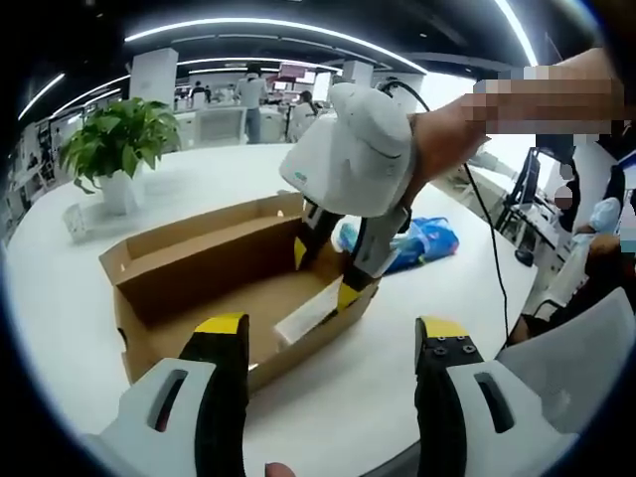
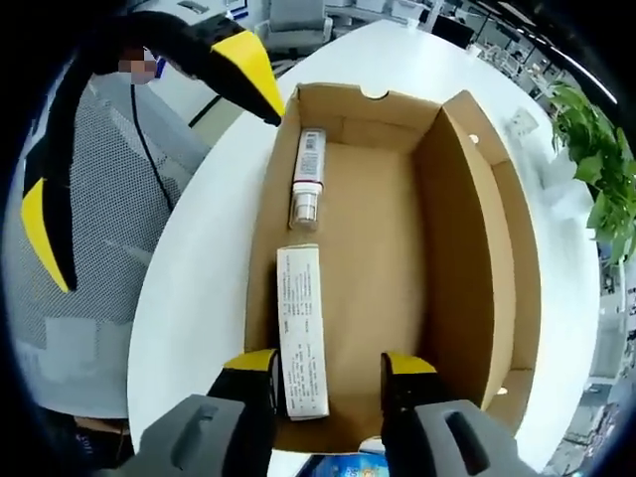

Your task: Operate the shoe box by opening the lid, removing the specified soft item, and placing it in the target area until the item is outside and the box remains undamaged.

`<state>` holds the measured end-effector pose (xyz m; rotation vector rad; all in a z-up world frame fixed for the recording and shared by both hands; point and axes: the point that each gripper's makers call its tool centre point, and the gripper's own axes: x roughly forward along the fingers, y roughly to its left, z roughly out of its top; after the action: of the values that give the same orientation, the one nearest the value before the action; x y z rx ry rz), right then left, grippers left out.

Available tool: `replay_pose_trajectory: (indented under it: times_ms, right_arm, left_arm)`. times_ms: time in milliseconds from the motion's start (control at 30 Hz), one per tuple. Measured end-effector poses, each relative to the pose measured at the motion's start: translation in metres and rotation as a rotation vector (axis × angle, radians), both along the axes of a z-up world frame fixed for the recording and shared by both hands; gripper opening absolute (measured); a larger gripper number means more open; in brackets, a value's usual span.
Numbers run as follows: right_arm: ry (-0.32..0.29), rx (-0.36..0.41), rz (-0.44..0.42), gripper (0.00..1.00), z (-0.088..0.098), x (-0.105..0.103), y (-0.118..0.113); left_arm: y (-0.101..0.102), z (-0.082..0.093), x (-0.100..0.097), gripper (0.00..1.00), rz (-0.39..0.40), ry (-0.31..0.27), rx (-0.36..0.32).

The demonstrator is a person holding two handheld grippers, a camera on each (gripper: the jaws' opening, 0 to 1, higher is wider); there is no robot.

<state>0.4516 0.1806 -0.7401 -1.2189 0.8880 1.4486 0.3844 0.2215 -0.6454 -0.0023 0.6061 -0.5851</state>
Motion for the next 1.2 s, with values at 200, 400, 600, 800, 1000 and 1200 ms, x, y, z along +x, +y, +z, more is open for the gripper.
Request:
replay_pose_trajectory:
  times_ms: [200, 400, 600, 800, 1000, 1200]
  right_arm:
    - [-0.010, -0.008, -0.004, 0.32, -0.009, -0.003, 0.011]
    - [0.032, -0.013, 0.006, 0.22, -0.026, -0.019, 0.019]
    - [0.058, -0.020, -0.004, 0.17, -0.028, -0.028, 0.019]
    - [0.046, 0.021, -0.033, 0.16, -0.019, -0.023, 0.019]
    - [0.023, 0.083, -0.088, 0.16, -0.002, -0.017, 0.024]
    - [0.005, 0.143, -0.134, 0.16, 0.016, -0.011, 0.029]
  left_arm:
    - [0.001, 0.000, 0.000, 0.67, 0.005, 0.003, -0.001]
    - [0.002, -0.001, 0.000, 0.67, 0.004, 0.007, 0.001]
    - [0.001, -0.002, -0.001, 0.66, 0.001, 0.010, 0.005]
    - [0.001, -0.004, -0.002, 0.66, -0.005, 0.011, 0.016]
    - [0.000, -0.005, -0.004, 0.66, -0.015, 0.011, 0.025]
    - [0.000, -0.005, -0.005, 0.66, -0.017, 0.009, 0.037]
